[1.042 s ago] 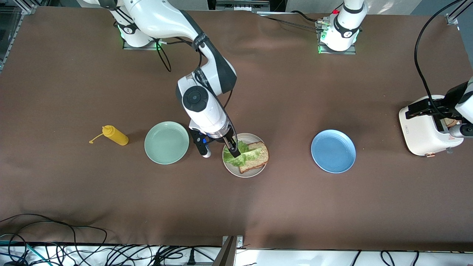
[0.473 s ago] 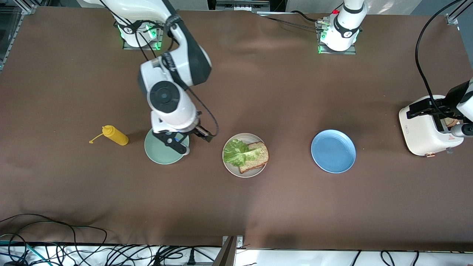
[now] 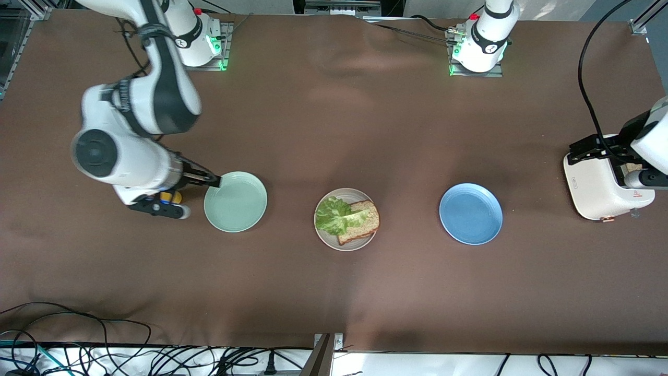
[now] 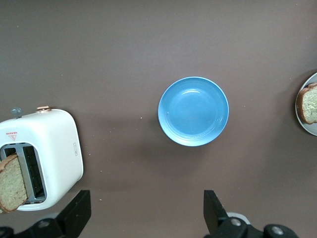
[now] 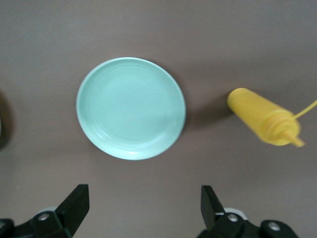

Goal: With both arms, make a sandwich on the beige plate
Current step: 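Withdraw the right gripper from the beige plate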

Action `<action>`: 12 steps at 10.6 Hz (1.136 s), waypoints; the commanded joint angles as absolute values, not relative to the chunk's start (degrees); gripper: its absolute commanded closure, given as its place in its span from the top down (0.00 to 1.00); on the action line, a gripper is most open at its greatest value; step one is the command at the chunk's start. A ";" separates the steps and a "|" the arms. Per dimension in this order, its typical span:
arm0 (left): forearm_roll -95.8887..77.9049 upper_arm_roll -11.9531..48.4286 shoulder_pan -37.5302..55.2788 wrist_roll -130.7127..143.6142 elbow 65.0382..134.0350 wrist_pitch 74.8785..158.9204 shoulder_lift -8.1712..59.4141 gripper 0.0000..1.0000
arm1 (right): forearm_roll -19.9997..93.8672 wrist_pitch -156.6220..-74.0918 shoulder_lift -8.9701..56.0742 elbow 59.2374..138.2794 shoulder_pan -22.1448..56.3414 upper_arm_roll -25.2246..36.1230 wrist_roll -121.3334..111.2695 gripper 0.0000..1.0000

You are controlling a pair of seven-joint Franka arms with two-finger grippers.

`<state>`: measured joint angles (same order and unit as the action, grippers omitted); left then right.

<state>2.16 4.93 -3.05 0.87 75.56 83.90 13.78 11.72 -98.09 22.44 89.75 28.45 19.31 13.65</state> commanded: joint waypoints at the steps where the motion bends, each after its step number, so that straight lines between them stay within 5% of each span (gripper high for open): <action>1: 3.87 3.60 -1.76 0.96 77.25 83.50 12.30 1.00 | 10.55 -98.44 15.22 98.50 22.44 17.93 -0.02 1.00; 5: 3.87 3.60 -1.49 1.05 77.43 82.89 13.35 1.00 | 10.63 -99.40 14.06 102.57 9.96 17.84 -29.98 1.00; 12: 3.78 3.52 -2.29 0.70 77.34 82.88 14.15 1.00 | 20.43 -111.70 22.40 103.45 1.59 17.84 -82.53 1.00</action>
<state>2.16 3.67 -2.46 0.95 77.03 83.25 14.15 15.57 -110.31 21.66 103.38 3.62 18.89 -72.42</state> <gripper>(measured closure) 0.000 0.000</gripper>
